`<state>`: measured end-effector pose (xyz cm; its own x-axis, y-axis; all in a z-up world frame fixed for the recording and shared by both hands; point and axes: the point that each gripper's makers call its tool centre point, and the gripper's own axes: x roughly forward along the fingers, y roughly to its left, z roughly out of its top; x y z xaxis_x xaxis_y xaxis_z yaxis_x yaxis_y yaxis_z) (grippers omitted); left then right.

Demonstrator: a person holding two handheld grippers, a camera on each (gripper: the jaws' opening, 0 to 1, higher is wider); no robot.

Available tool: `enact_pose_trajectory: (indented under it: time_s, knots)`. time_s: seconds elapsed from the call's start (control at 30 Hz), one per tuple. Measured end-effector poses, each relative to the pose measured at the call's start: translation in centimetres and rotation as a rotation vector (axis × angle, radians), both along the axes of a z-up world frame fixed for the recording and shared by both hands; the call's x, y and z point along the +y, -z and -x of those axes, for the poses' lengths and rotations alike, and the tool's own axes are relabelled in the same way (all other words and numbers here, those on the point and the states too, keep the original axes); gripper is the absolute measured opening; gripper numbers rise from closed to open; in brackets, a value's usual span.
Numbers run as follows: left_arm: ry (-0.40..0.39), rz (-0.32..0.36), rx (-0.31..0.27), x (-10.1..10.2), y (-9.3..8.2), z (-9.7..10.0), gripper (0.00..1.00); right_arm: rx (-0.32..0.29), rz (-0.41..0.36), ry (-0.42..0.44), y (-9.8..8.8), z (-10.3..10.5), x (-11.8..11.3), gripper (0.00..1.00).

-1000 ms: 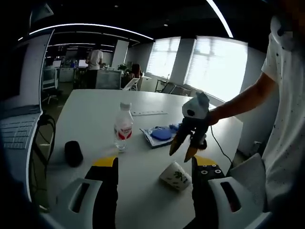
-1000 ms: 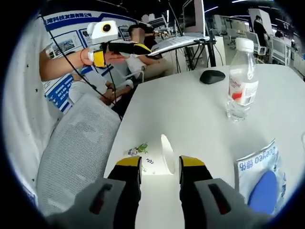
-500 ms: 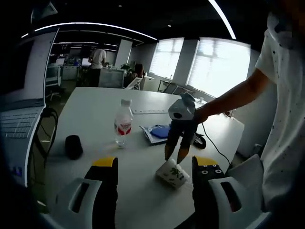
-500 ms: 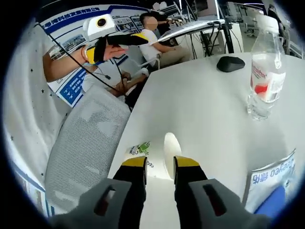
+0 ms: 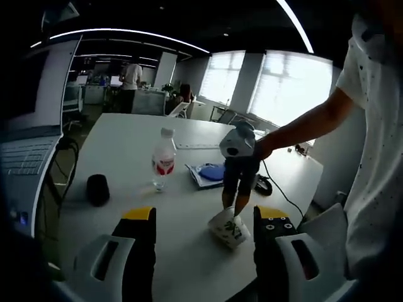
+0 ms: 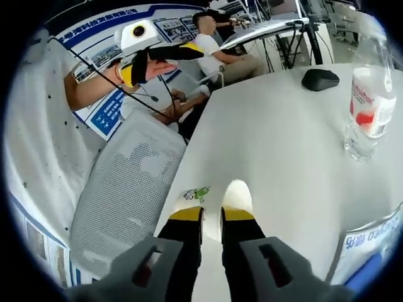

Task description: Arrange the tabletop items into an orderly group along one side of the table until the central work area is clear of visible clutter.

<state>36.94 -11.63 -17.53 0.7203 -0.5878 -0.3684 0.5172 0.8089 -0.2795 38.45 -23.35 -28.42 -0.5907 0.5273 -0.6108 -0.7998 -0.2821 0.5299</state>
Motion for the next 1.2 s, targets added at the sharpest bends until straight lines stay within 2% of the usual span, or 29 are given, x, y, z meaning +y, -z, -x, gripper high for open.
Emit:
enact_pose_trajectory:
  time_s: [0.33, 0.37, 0.43, 0.57, 0.63, 0.67, 0.77, 0.83, 0.97, 1.03, 1.2]
  knots:
    - [0.017, 0.006, -0.014, -0.7, -0.5, -0.1, 0.63, 0.114, 0.001, -0.027, -2.2, 3.2, -1.0, 0.0]
    - [0.019, 0.006, -0.015, -0.8, -0.5, 0.0, 0.63, 0.09, -0.009, -0.027, -2.2, 3.1, -0.9, 0.0]
    - [0.022, 0.008, -0.018, -0.9, -0.6, 0.0, 0.62, 0.083, -0.003, -0.027, -2.4, 3.3, -1.4, 0.0]
    - [0.022, 0.009, -0.025, -0.9, -0.8, -0.1, 0.62, 0.03, -0.033, 0.021, -3.3, 2.4, -1.4, 0.0]
    - [0.021, 0.01, -0.029, -0.9, -0.9, -0.1, 0.62, -0.038, -0.038, 0.046, -3.4, 1.2, -1.5, 0.0]
    - [0.02, 0.009, -0.03, -0.9, -0.9, -0.1, 0.62, -0.049, -0.043, 0.05, -3.6, 0.9, -1.5, 0.0]
    - [0.022, 0.01, -0.032, -1.0, -1.0, -0.2, 0.62, -0.14, -0.058, 0.105, -4.1, -1.3, -1.4, 0.0]
    - [0.023, 0.014, -0.034, -1.1, -1.0, -0.2, 0.62, -0.172, -0.049, 0.149, -4.3, -2.6, -1.4, 0.0]
    - [0.021, 0.015, -0.036, -1.1, -1.0, -0.1, 0.61, -0.254, -0.076, 0.214, -5.5, -5.4, -1.1, 0.0]
    - [0.021, 0.013, -0.034, -1.1, -0.9, -0.1, 0.61, -0.321, -0.065, 0.224, -5.6, -6.9, -1.3, 0.0]
    - [0.016, 0.015, -0.036, -0.9, -0.9, -0.2, 0.61, -0.406, -0.078, 0.282, -6.7, -9.7, -0.9, 0.0]
